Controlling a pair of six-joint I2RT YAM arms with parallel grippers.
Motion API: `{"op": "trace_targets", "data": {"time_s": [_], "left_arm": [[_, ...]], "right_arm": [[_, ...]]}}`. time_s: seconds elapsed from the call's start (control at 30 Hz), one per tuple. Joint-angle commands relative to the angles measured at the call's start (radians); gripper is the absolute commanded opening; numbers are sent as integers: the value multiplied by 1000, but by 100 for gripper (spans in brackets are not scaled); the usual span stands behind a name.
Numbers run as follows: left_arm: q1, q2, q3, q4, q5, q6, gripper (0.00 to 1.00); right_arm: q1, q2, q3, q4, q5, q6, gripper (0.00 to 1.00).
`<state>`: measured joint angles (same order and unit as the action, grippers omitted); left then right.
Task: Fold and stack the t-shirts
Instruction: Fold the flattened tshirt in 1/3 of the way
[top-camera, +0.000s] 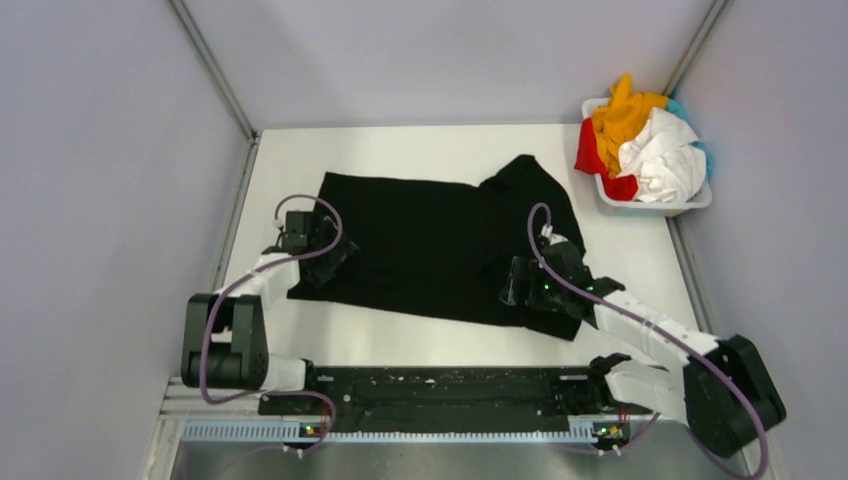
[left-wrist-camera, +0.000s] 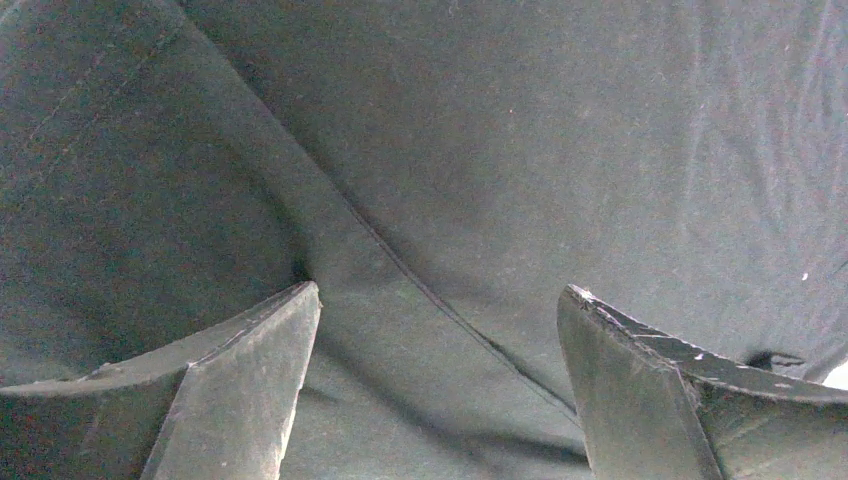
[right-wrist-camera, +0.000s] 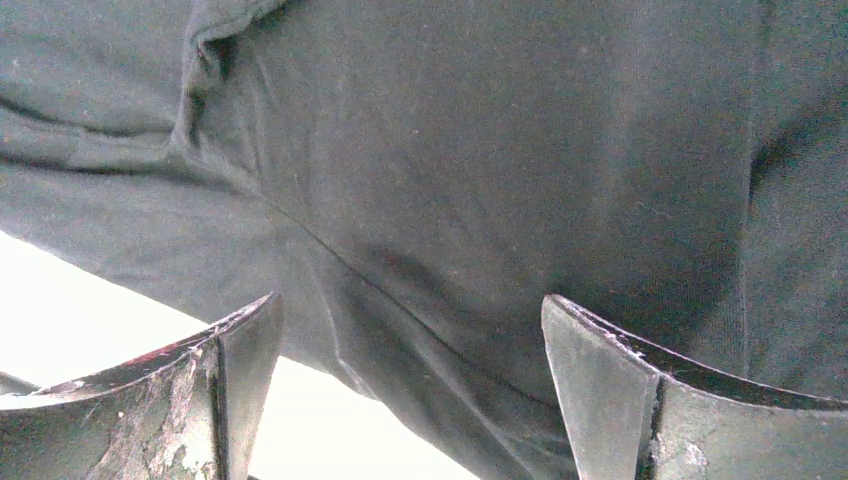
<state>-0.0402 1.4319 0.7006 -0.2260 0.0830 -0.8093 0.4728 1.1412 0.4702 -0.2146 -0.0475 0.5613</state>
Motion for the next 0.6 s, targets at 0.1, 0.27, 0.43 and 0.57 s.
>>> {"op": "trace_targets", "data": {"time_s": [0.1,0.27,0.43,0.57], "left_arm": [[-16,-185,-224,-259,-8,-48,95],[-16,-310,-236,-324,-31,-40,96],[-17,-319,-85,-356,-61,-10,97],[-17,-303,32,-352,-114,7,97]], "right_arm": [[28,-241,-81,-336,-103,133,99],[30,-292,-33,-358,-69,136,99],[58,-247,56,-265,-93,92,99],[101,-138,114,-128,-149,70,99]]}}
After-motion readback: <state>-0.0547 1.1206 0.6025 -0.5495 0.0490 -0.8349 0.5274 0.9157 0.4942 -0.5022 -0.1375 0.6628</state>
